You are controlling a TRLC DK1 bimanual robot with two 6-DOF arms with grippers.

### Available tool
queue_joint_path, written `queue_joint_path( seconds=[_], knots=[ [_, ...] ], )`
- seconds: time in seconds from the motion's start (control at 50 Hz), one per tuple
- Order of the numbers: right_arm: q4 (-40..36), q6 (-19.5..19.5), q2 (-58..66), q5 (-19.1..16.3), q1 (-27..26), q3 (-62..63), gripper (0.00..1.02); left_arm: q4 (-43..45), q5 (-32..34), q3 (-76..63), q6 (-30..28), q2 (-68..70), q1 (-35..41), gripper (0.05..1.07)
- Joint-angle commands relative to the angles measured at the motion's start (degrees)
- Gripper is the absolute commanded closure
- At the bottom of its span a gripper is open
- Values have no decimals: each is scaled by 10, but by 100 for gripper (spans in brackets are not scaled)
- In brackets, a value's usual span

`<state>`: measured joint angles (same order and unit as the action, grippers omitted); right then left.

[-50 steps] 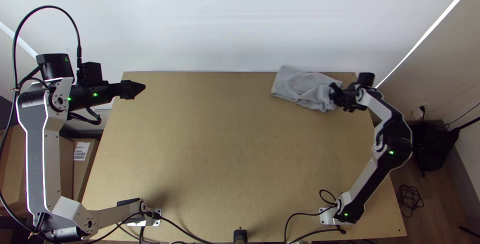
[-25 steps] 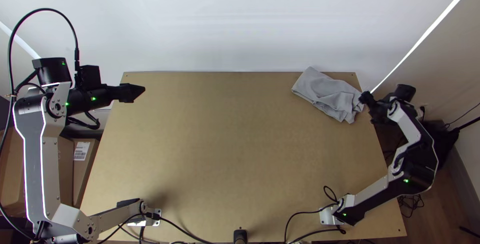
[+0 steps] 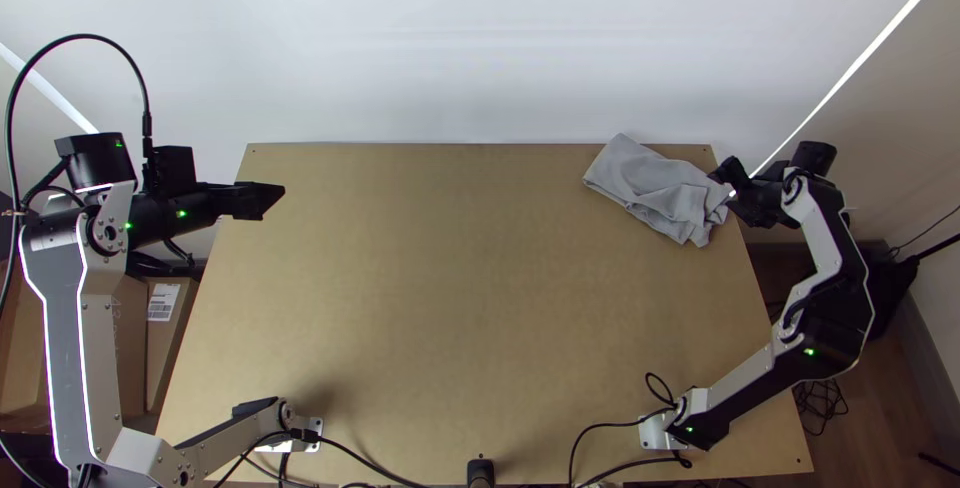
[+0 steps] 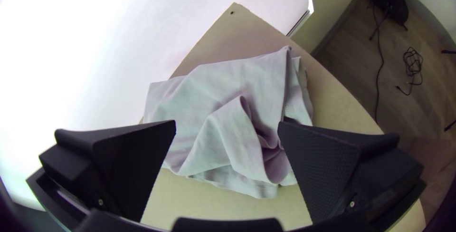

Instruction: Fold the t-shirt

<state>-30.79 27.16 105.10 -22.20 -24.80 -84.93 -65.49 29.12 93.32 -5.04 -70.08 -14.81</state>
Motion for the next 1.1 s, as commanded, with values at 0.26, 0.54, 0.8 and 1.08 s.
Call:
queue_joint_path(
  seconds=[0.26,0.54,0.8,1.08],
  knots=[
    [-13,32,113,-17,26,-96,4,-1,6,-16,-25,10,-18,9],
    [-30,34,157,-26,48,-128,4,10,7,-7,-23,-7,-19,9],
    [-127,-6,142,-36,62,-108,4,17,7,-6,-17,-12,-18,9],
    [-143,-56,74,-36,46,-19,4,17,7,-8,-15,-8,-17,9]
  ],
)
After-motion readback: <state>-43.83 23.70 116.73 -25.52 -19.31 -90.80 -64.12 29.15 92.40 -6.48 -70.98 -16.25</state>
